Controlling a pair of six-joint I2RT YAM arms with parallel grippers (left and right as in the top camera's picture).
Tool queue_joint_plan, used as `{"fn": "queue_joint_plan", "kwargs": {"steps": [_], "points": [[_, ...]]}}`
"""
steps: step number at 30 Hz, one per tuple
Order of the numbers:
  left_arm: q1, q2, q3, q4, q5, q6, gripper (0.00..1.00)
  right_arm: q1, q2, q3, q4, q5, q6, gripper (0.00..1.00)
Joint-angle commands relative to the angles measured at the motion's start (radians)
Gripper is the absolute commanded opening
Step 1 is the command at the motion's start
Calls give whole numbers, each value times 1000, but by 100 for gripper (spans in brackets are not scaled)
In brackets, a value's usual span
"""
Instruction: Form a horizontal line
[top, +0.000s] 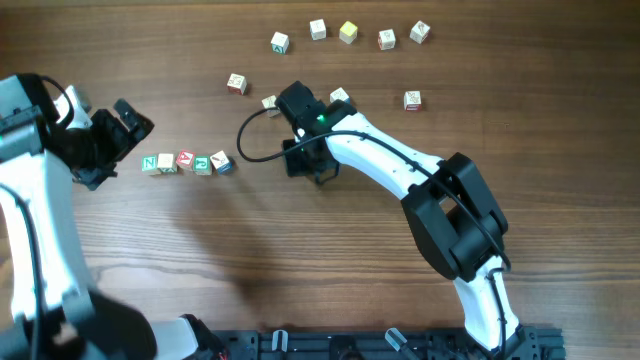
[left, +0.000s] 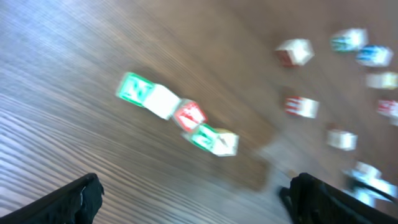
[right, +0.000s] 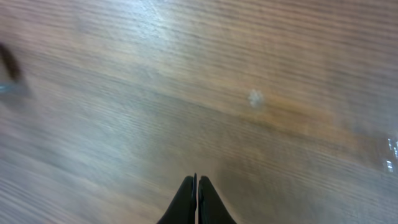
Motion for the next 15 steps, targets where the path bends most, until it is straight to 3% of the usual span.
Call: {"fn": "queue_joint_plan", "kwargs": {"steps": [1,5,8,12,13,15], "points": [[40,117,8,51,-52,34,100,0,-11,2,105,-40,-10,4],[84,180,8,112,-53,34,99,0,-10,2,209,-54,17,5],[128,195,8,150,-71,28,91,0,-10,2,232,-54,100,4],[178,201,8,194,-71,-1,53,6,-10,2,257,-54,145,4],[185,202,8,209,-71,0,31,9,-10,2,267,-53,143,5],[193,205,4,243,-71,0,6,12,-10,2,286,-45,134,4]]}}
